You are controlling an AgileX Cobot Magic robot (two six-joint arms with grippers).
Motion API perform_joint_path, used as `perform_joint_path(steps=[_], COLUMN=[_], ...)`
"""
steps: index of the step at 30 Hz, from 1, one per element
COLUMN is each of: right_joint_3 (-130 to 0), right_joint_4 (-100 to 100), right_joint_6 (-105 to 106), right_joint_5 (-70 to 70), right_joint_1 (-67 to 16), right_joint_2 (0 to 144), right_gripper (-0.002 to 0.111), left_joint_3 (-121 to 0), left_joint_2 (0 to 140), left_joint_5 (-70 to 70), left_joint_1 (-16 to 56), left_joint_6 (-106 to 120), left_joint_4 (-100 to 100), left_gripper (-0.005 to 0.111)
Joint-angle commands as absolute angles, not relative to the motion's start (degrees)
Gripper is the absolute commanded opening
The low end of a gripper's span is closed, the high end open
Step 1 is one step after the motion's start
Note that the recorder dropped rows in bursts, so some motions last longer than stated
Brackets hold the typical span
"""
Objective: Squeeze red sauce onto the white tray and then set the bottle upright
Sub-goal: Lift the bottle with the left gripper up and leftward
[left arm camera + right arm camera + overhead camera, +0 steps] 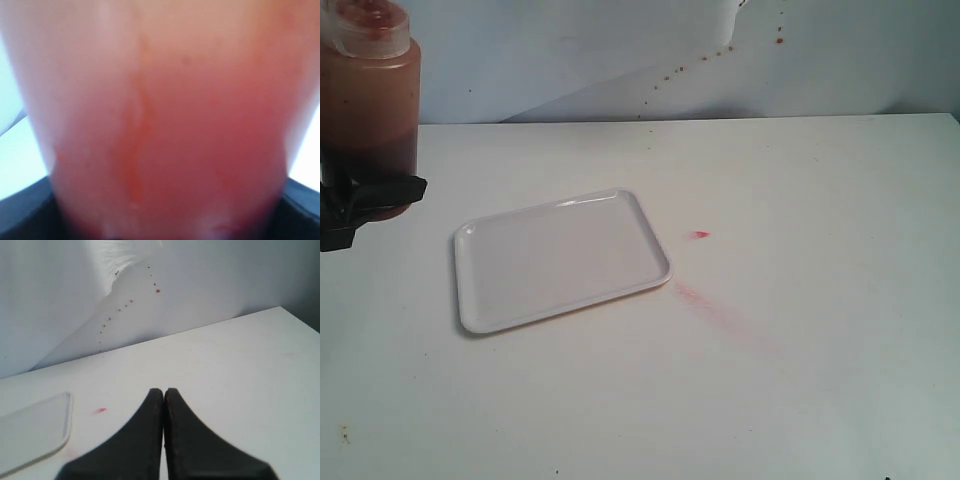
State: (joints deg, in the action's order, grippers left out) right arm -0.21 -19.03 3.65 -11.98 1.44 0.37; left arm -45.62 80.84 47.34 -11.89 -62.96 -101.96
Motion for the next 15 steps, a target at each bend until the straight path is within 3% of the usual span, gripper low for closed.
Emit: perform_joint_path(steps=[1, 8, 15], right_joint_3=[0.0, 0.0, 0.0], right_joint_4=[-25.7, -48.2, -48.5], right_joint_6=[4.0, 4.0, 4.3], right_joint_5=[-9.0, -4.4, -7.7], right_joint_1=[1.9, 1.9, 1.9], right_joint_2=[0.0, 0.0, 0.0], right_gripper=[0.0, 0.0, 0.0], left_joint_3=[-46.0, -46.0, -46.0], left_joint_2=[80.3, 80.3, 80.3], left_joint_5=[48.1, 48.1, 47.7], left_joint_1=[-12.0, -12.0, -12.0], left_joint_6=[-62.7, -62.8, -62.6], left_joint_4=[-99.9, -99.9, -99.9], left_gripper=[0.0, 0.0, 0.0])
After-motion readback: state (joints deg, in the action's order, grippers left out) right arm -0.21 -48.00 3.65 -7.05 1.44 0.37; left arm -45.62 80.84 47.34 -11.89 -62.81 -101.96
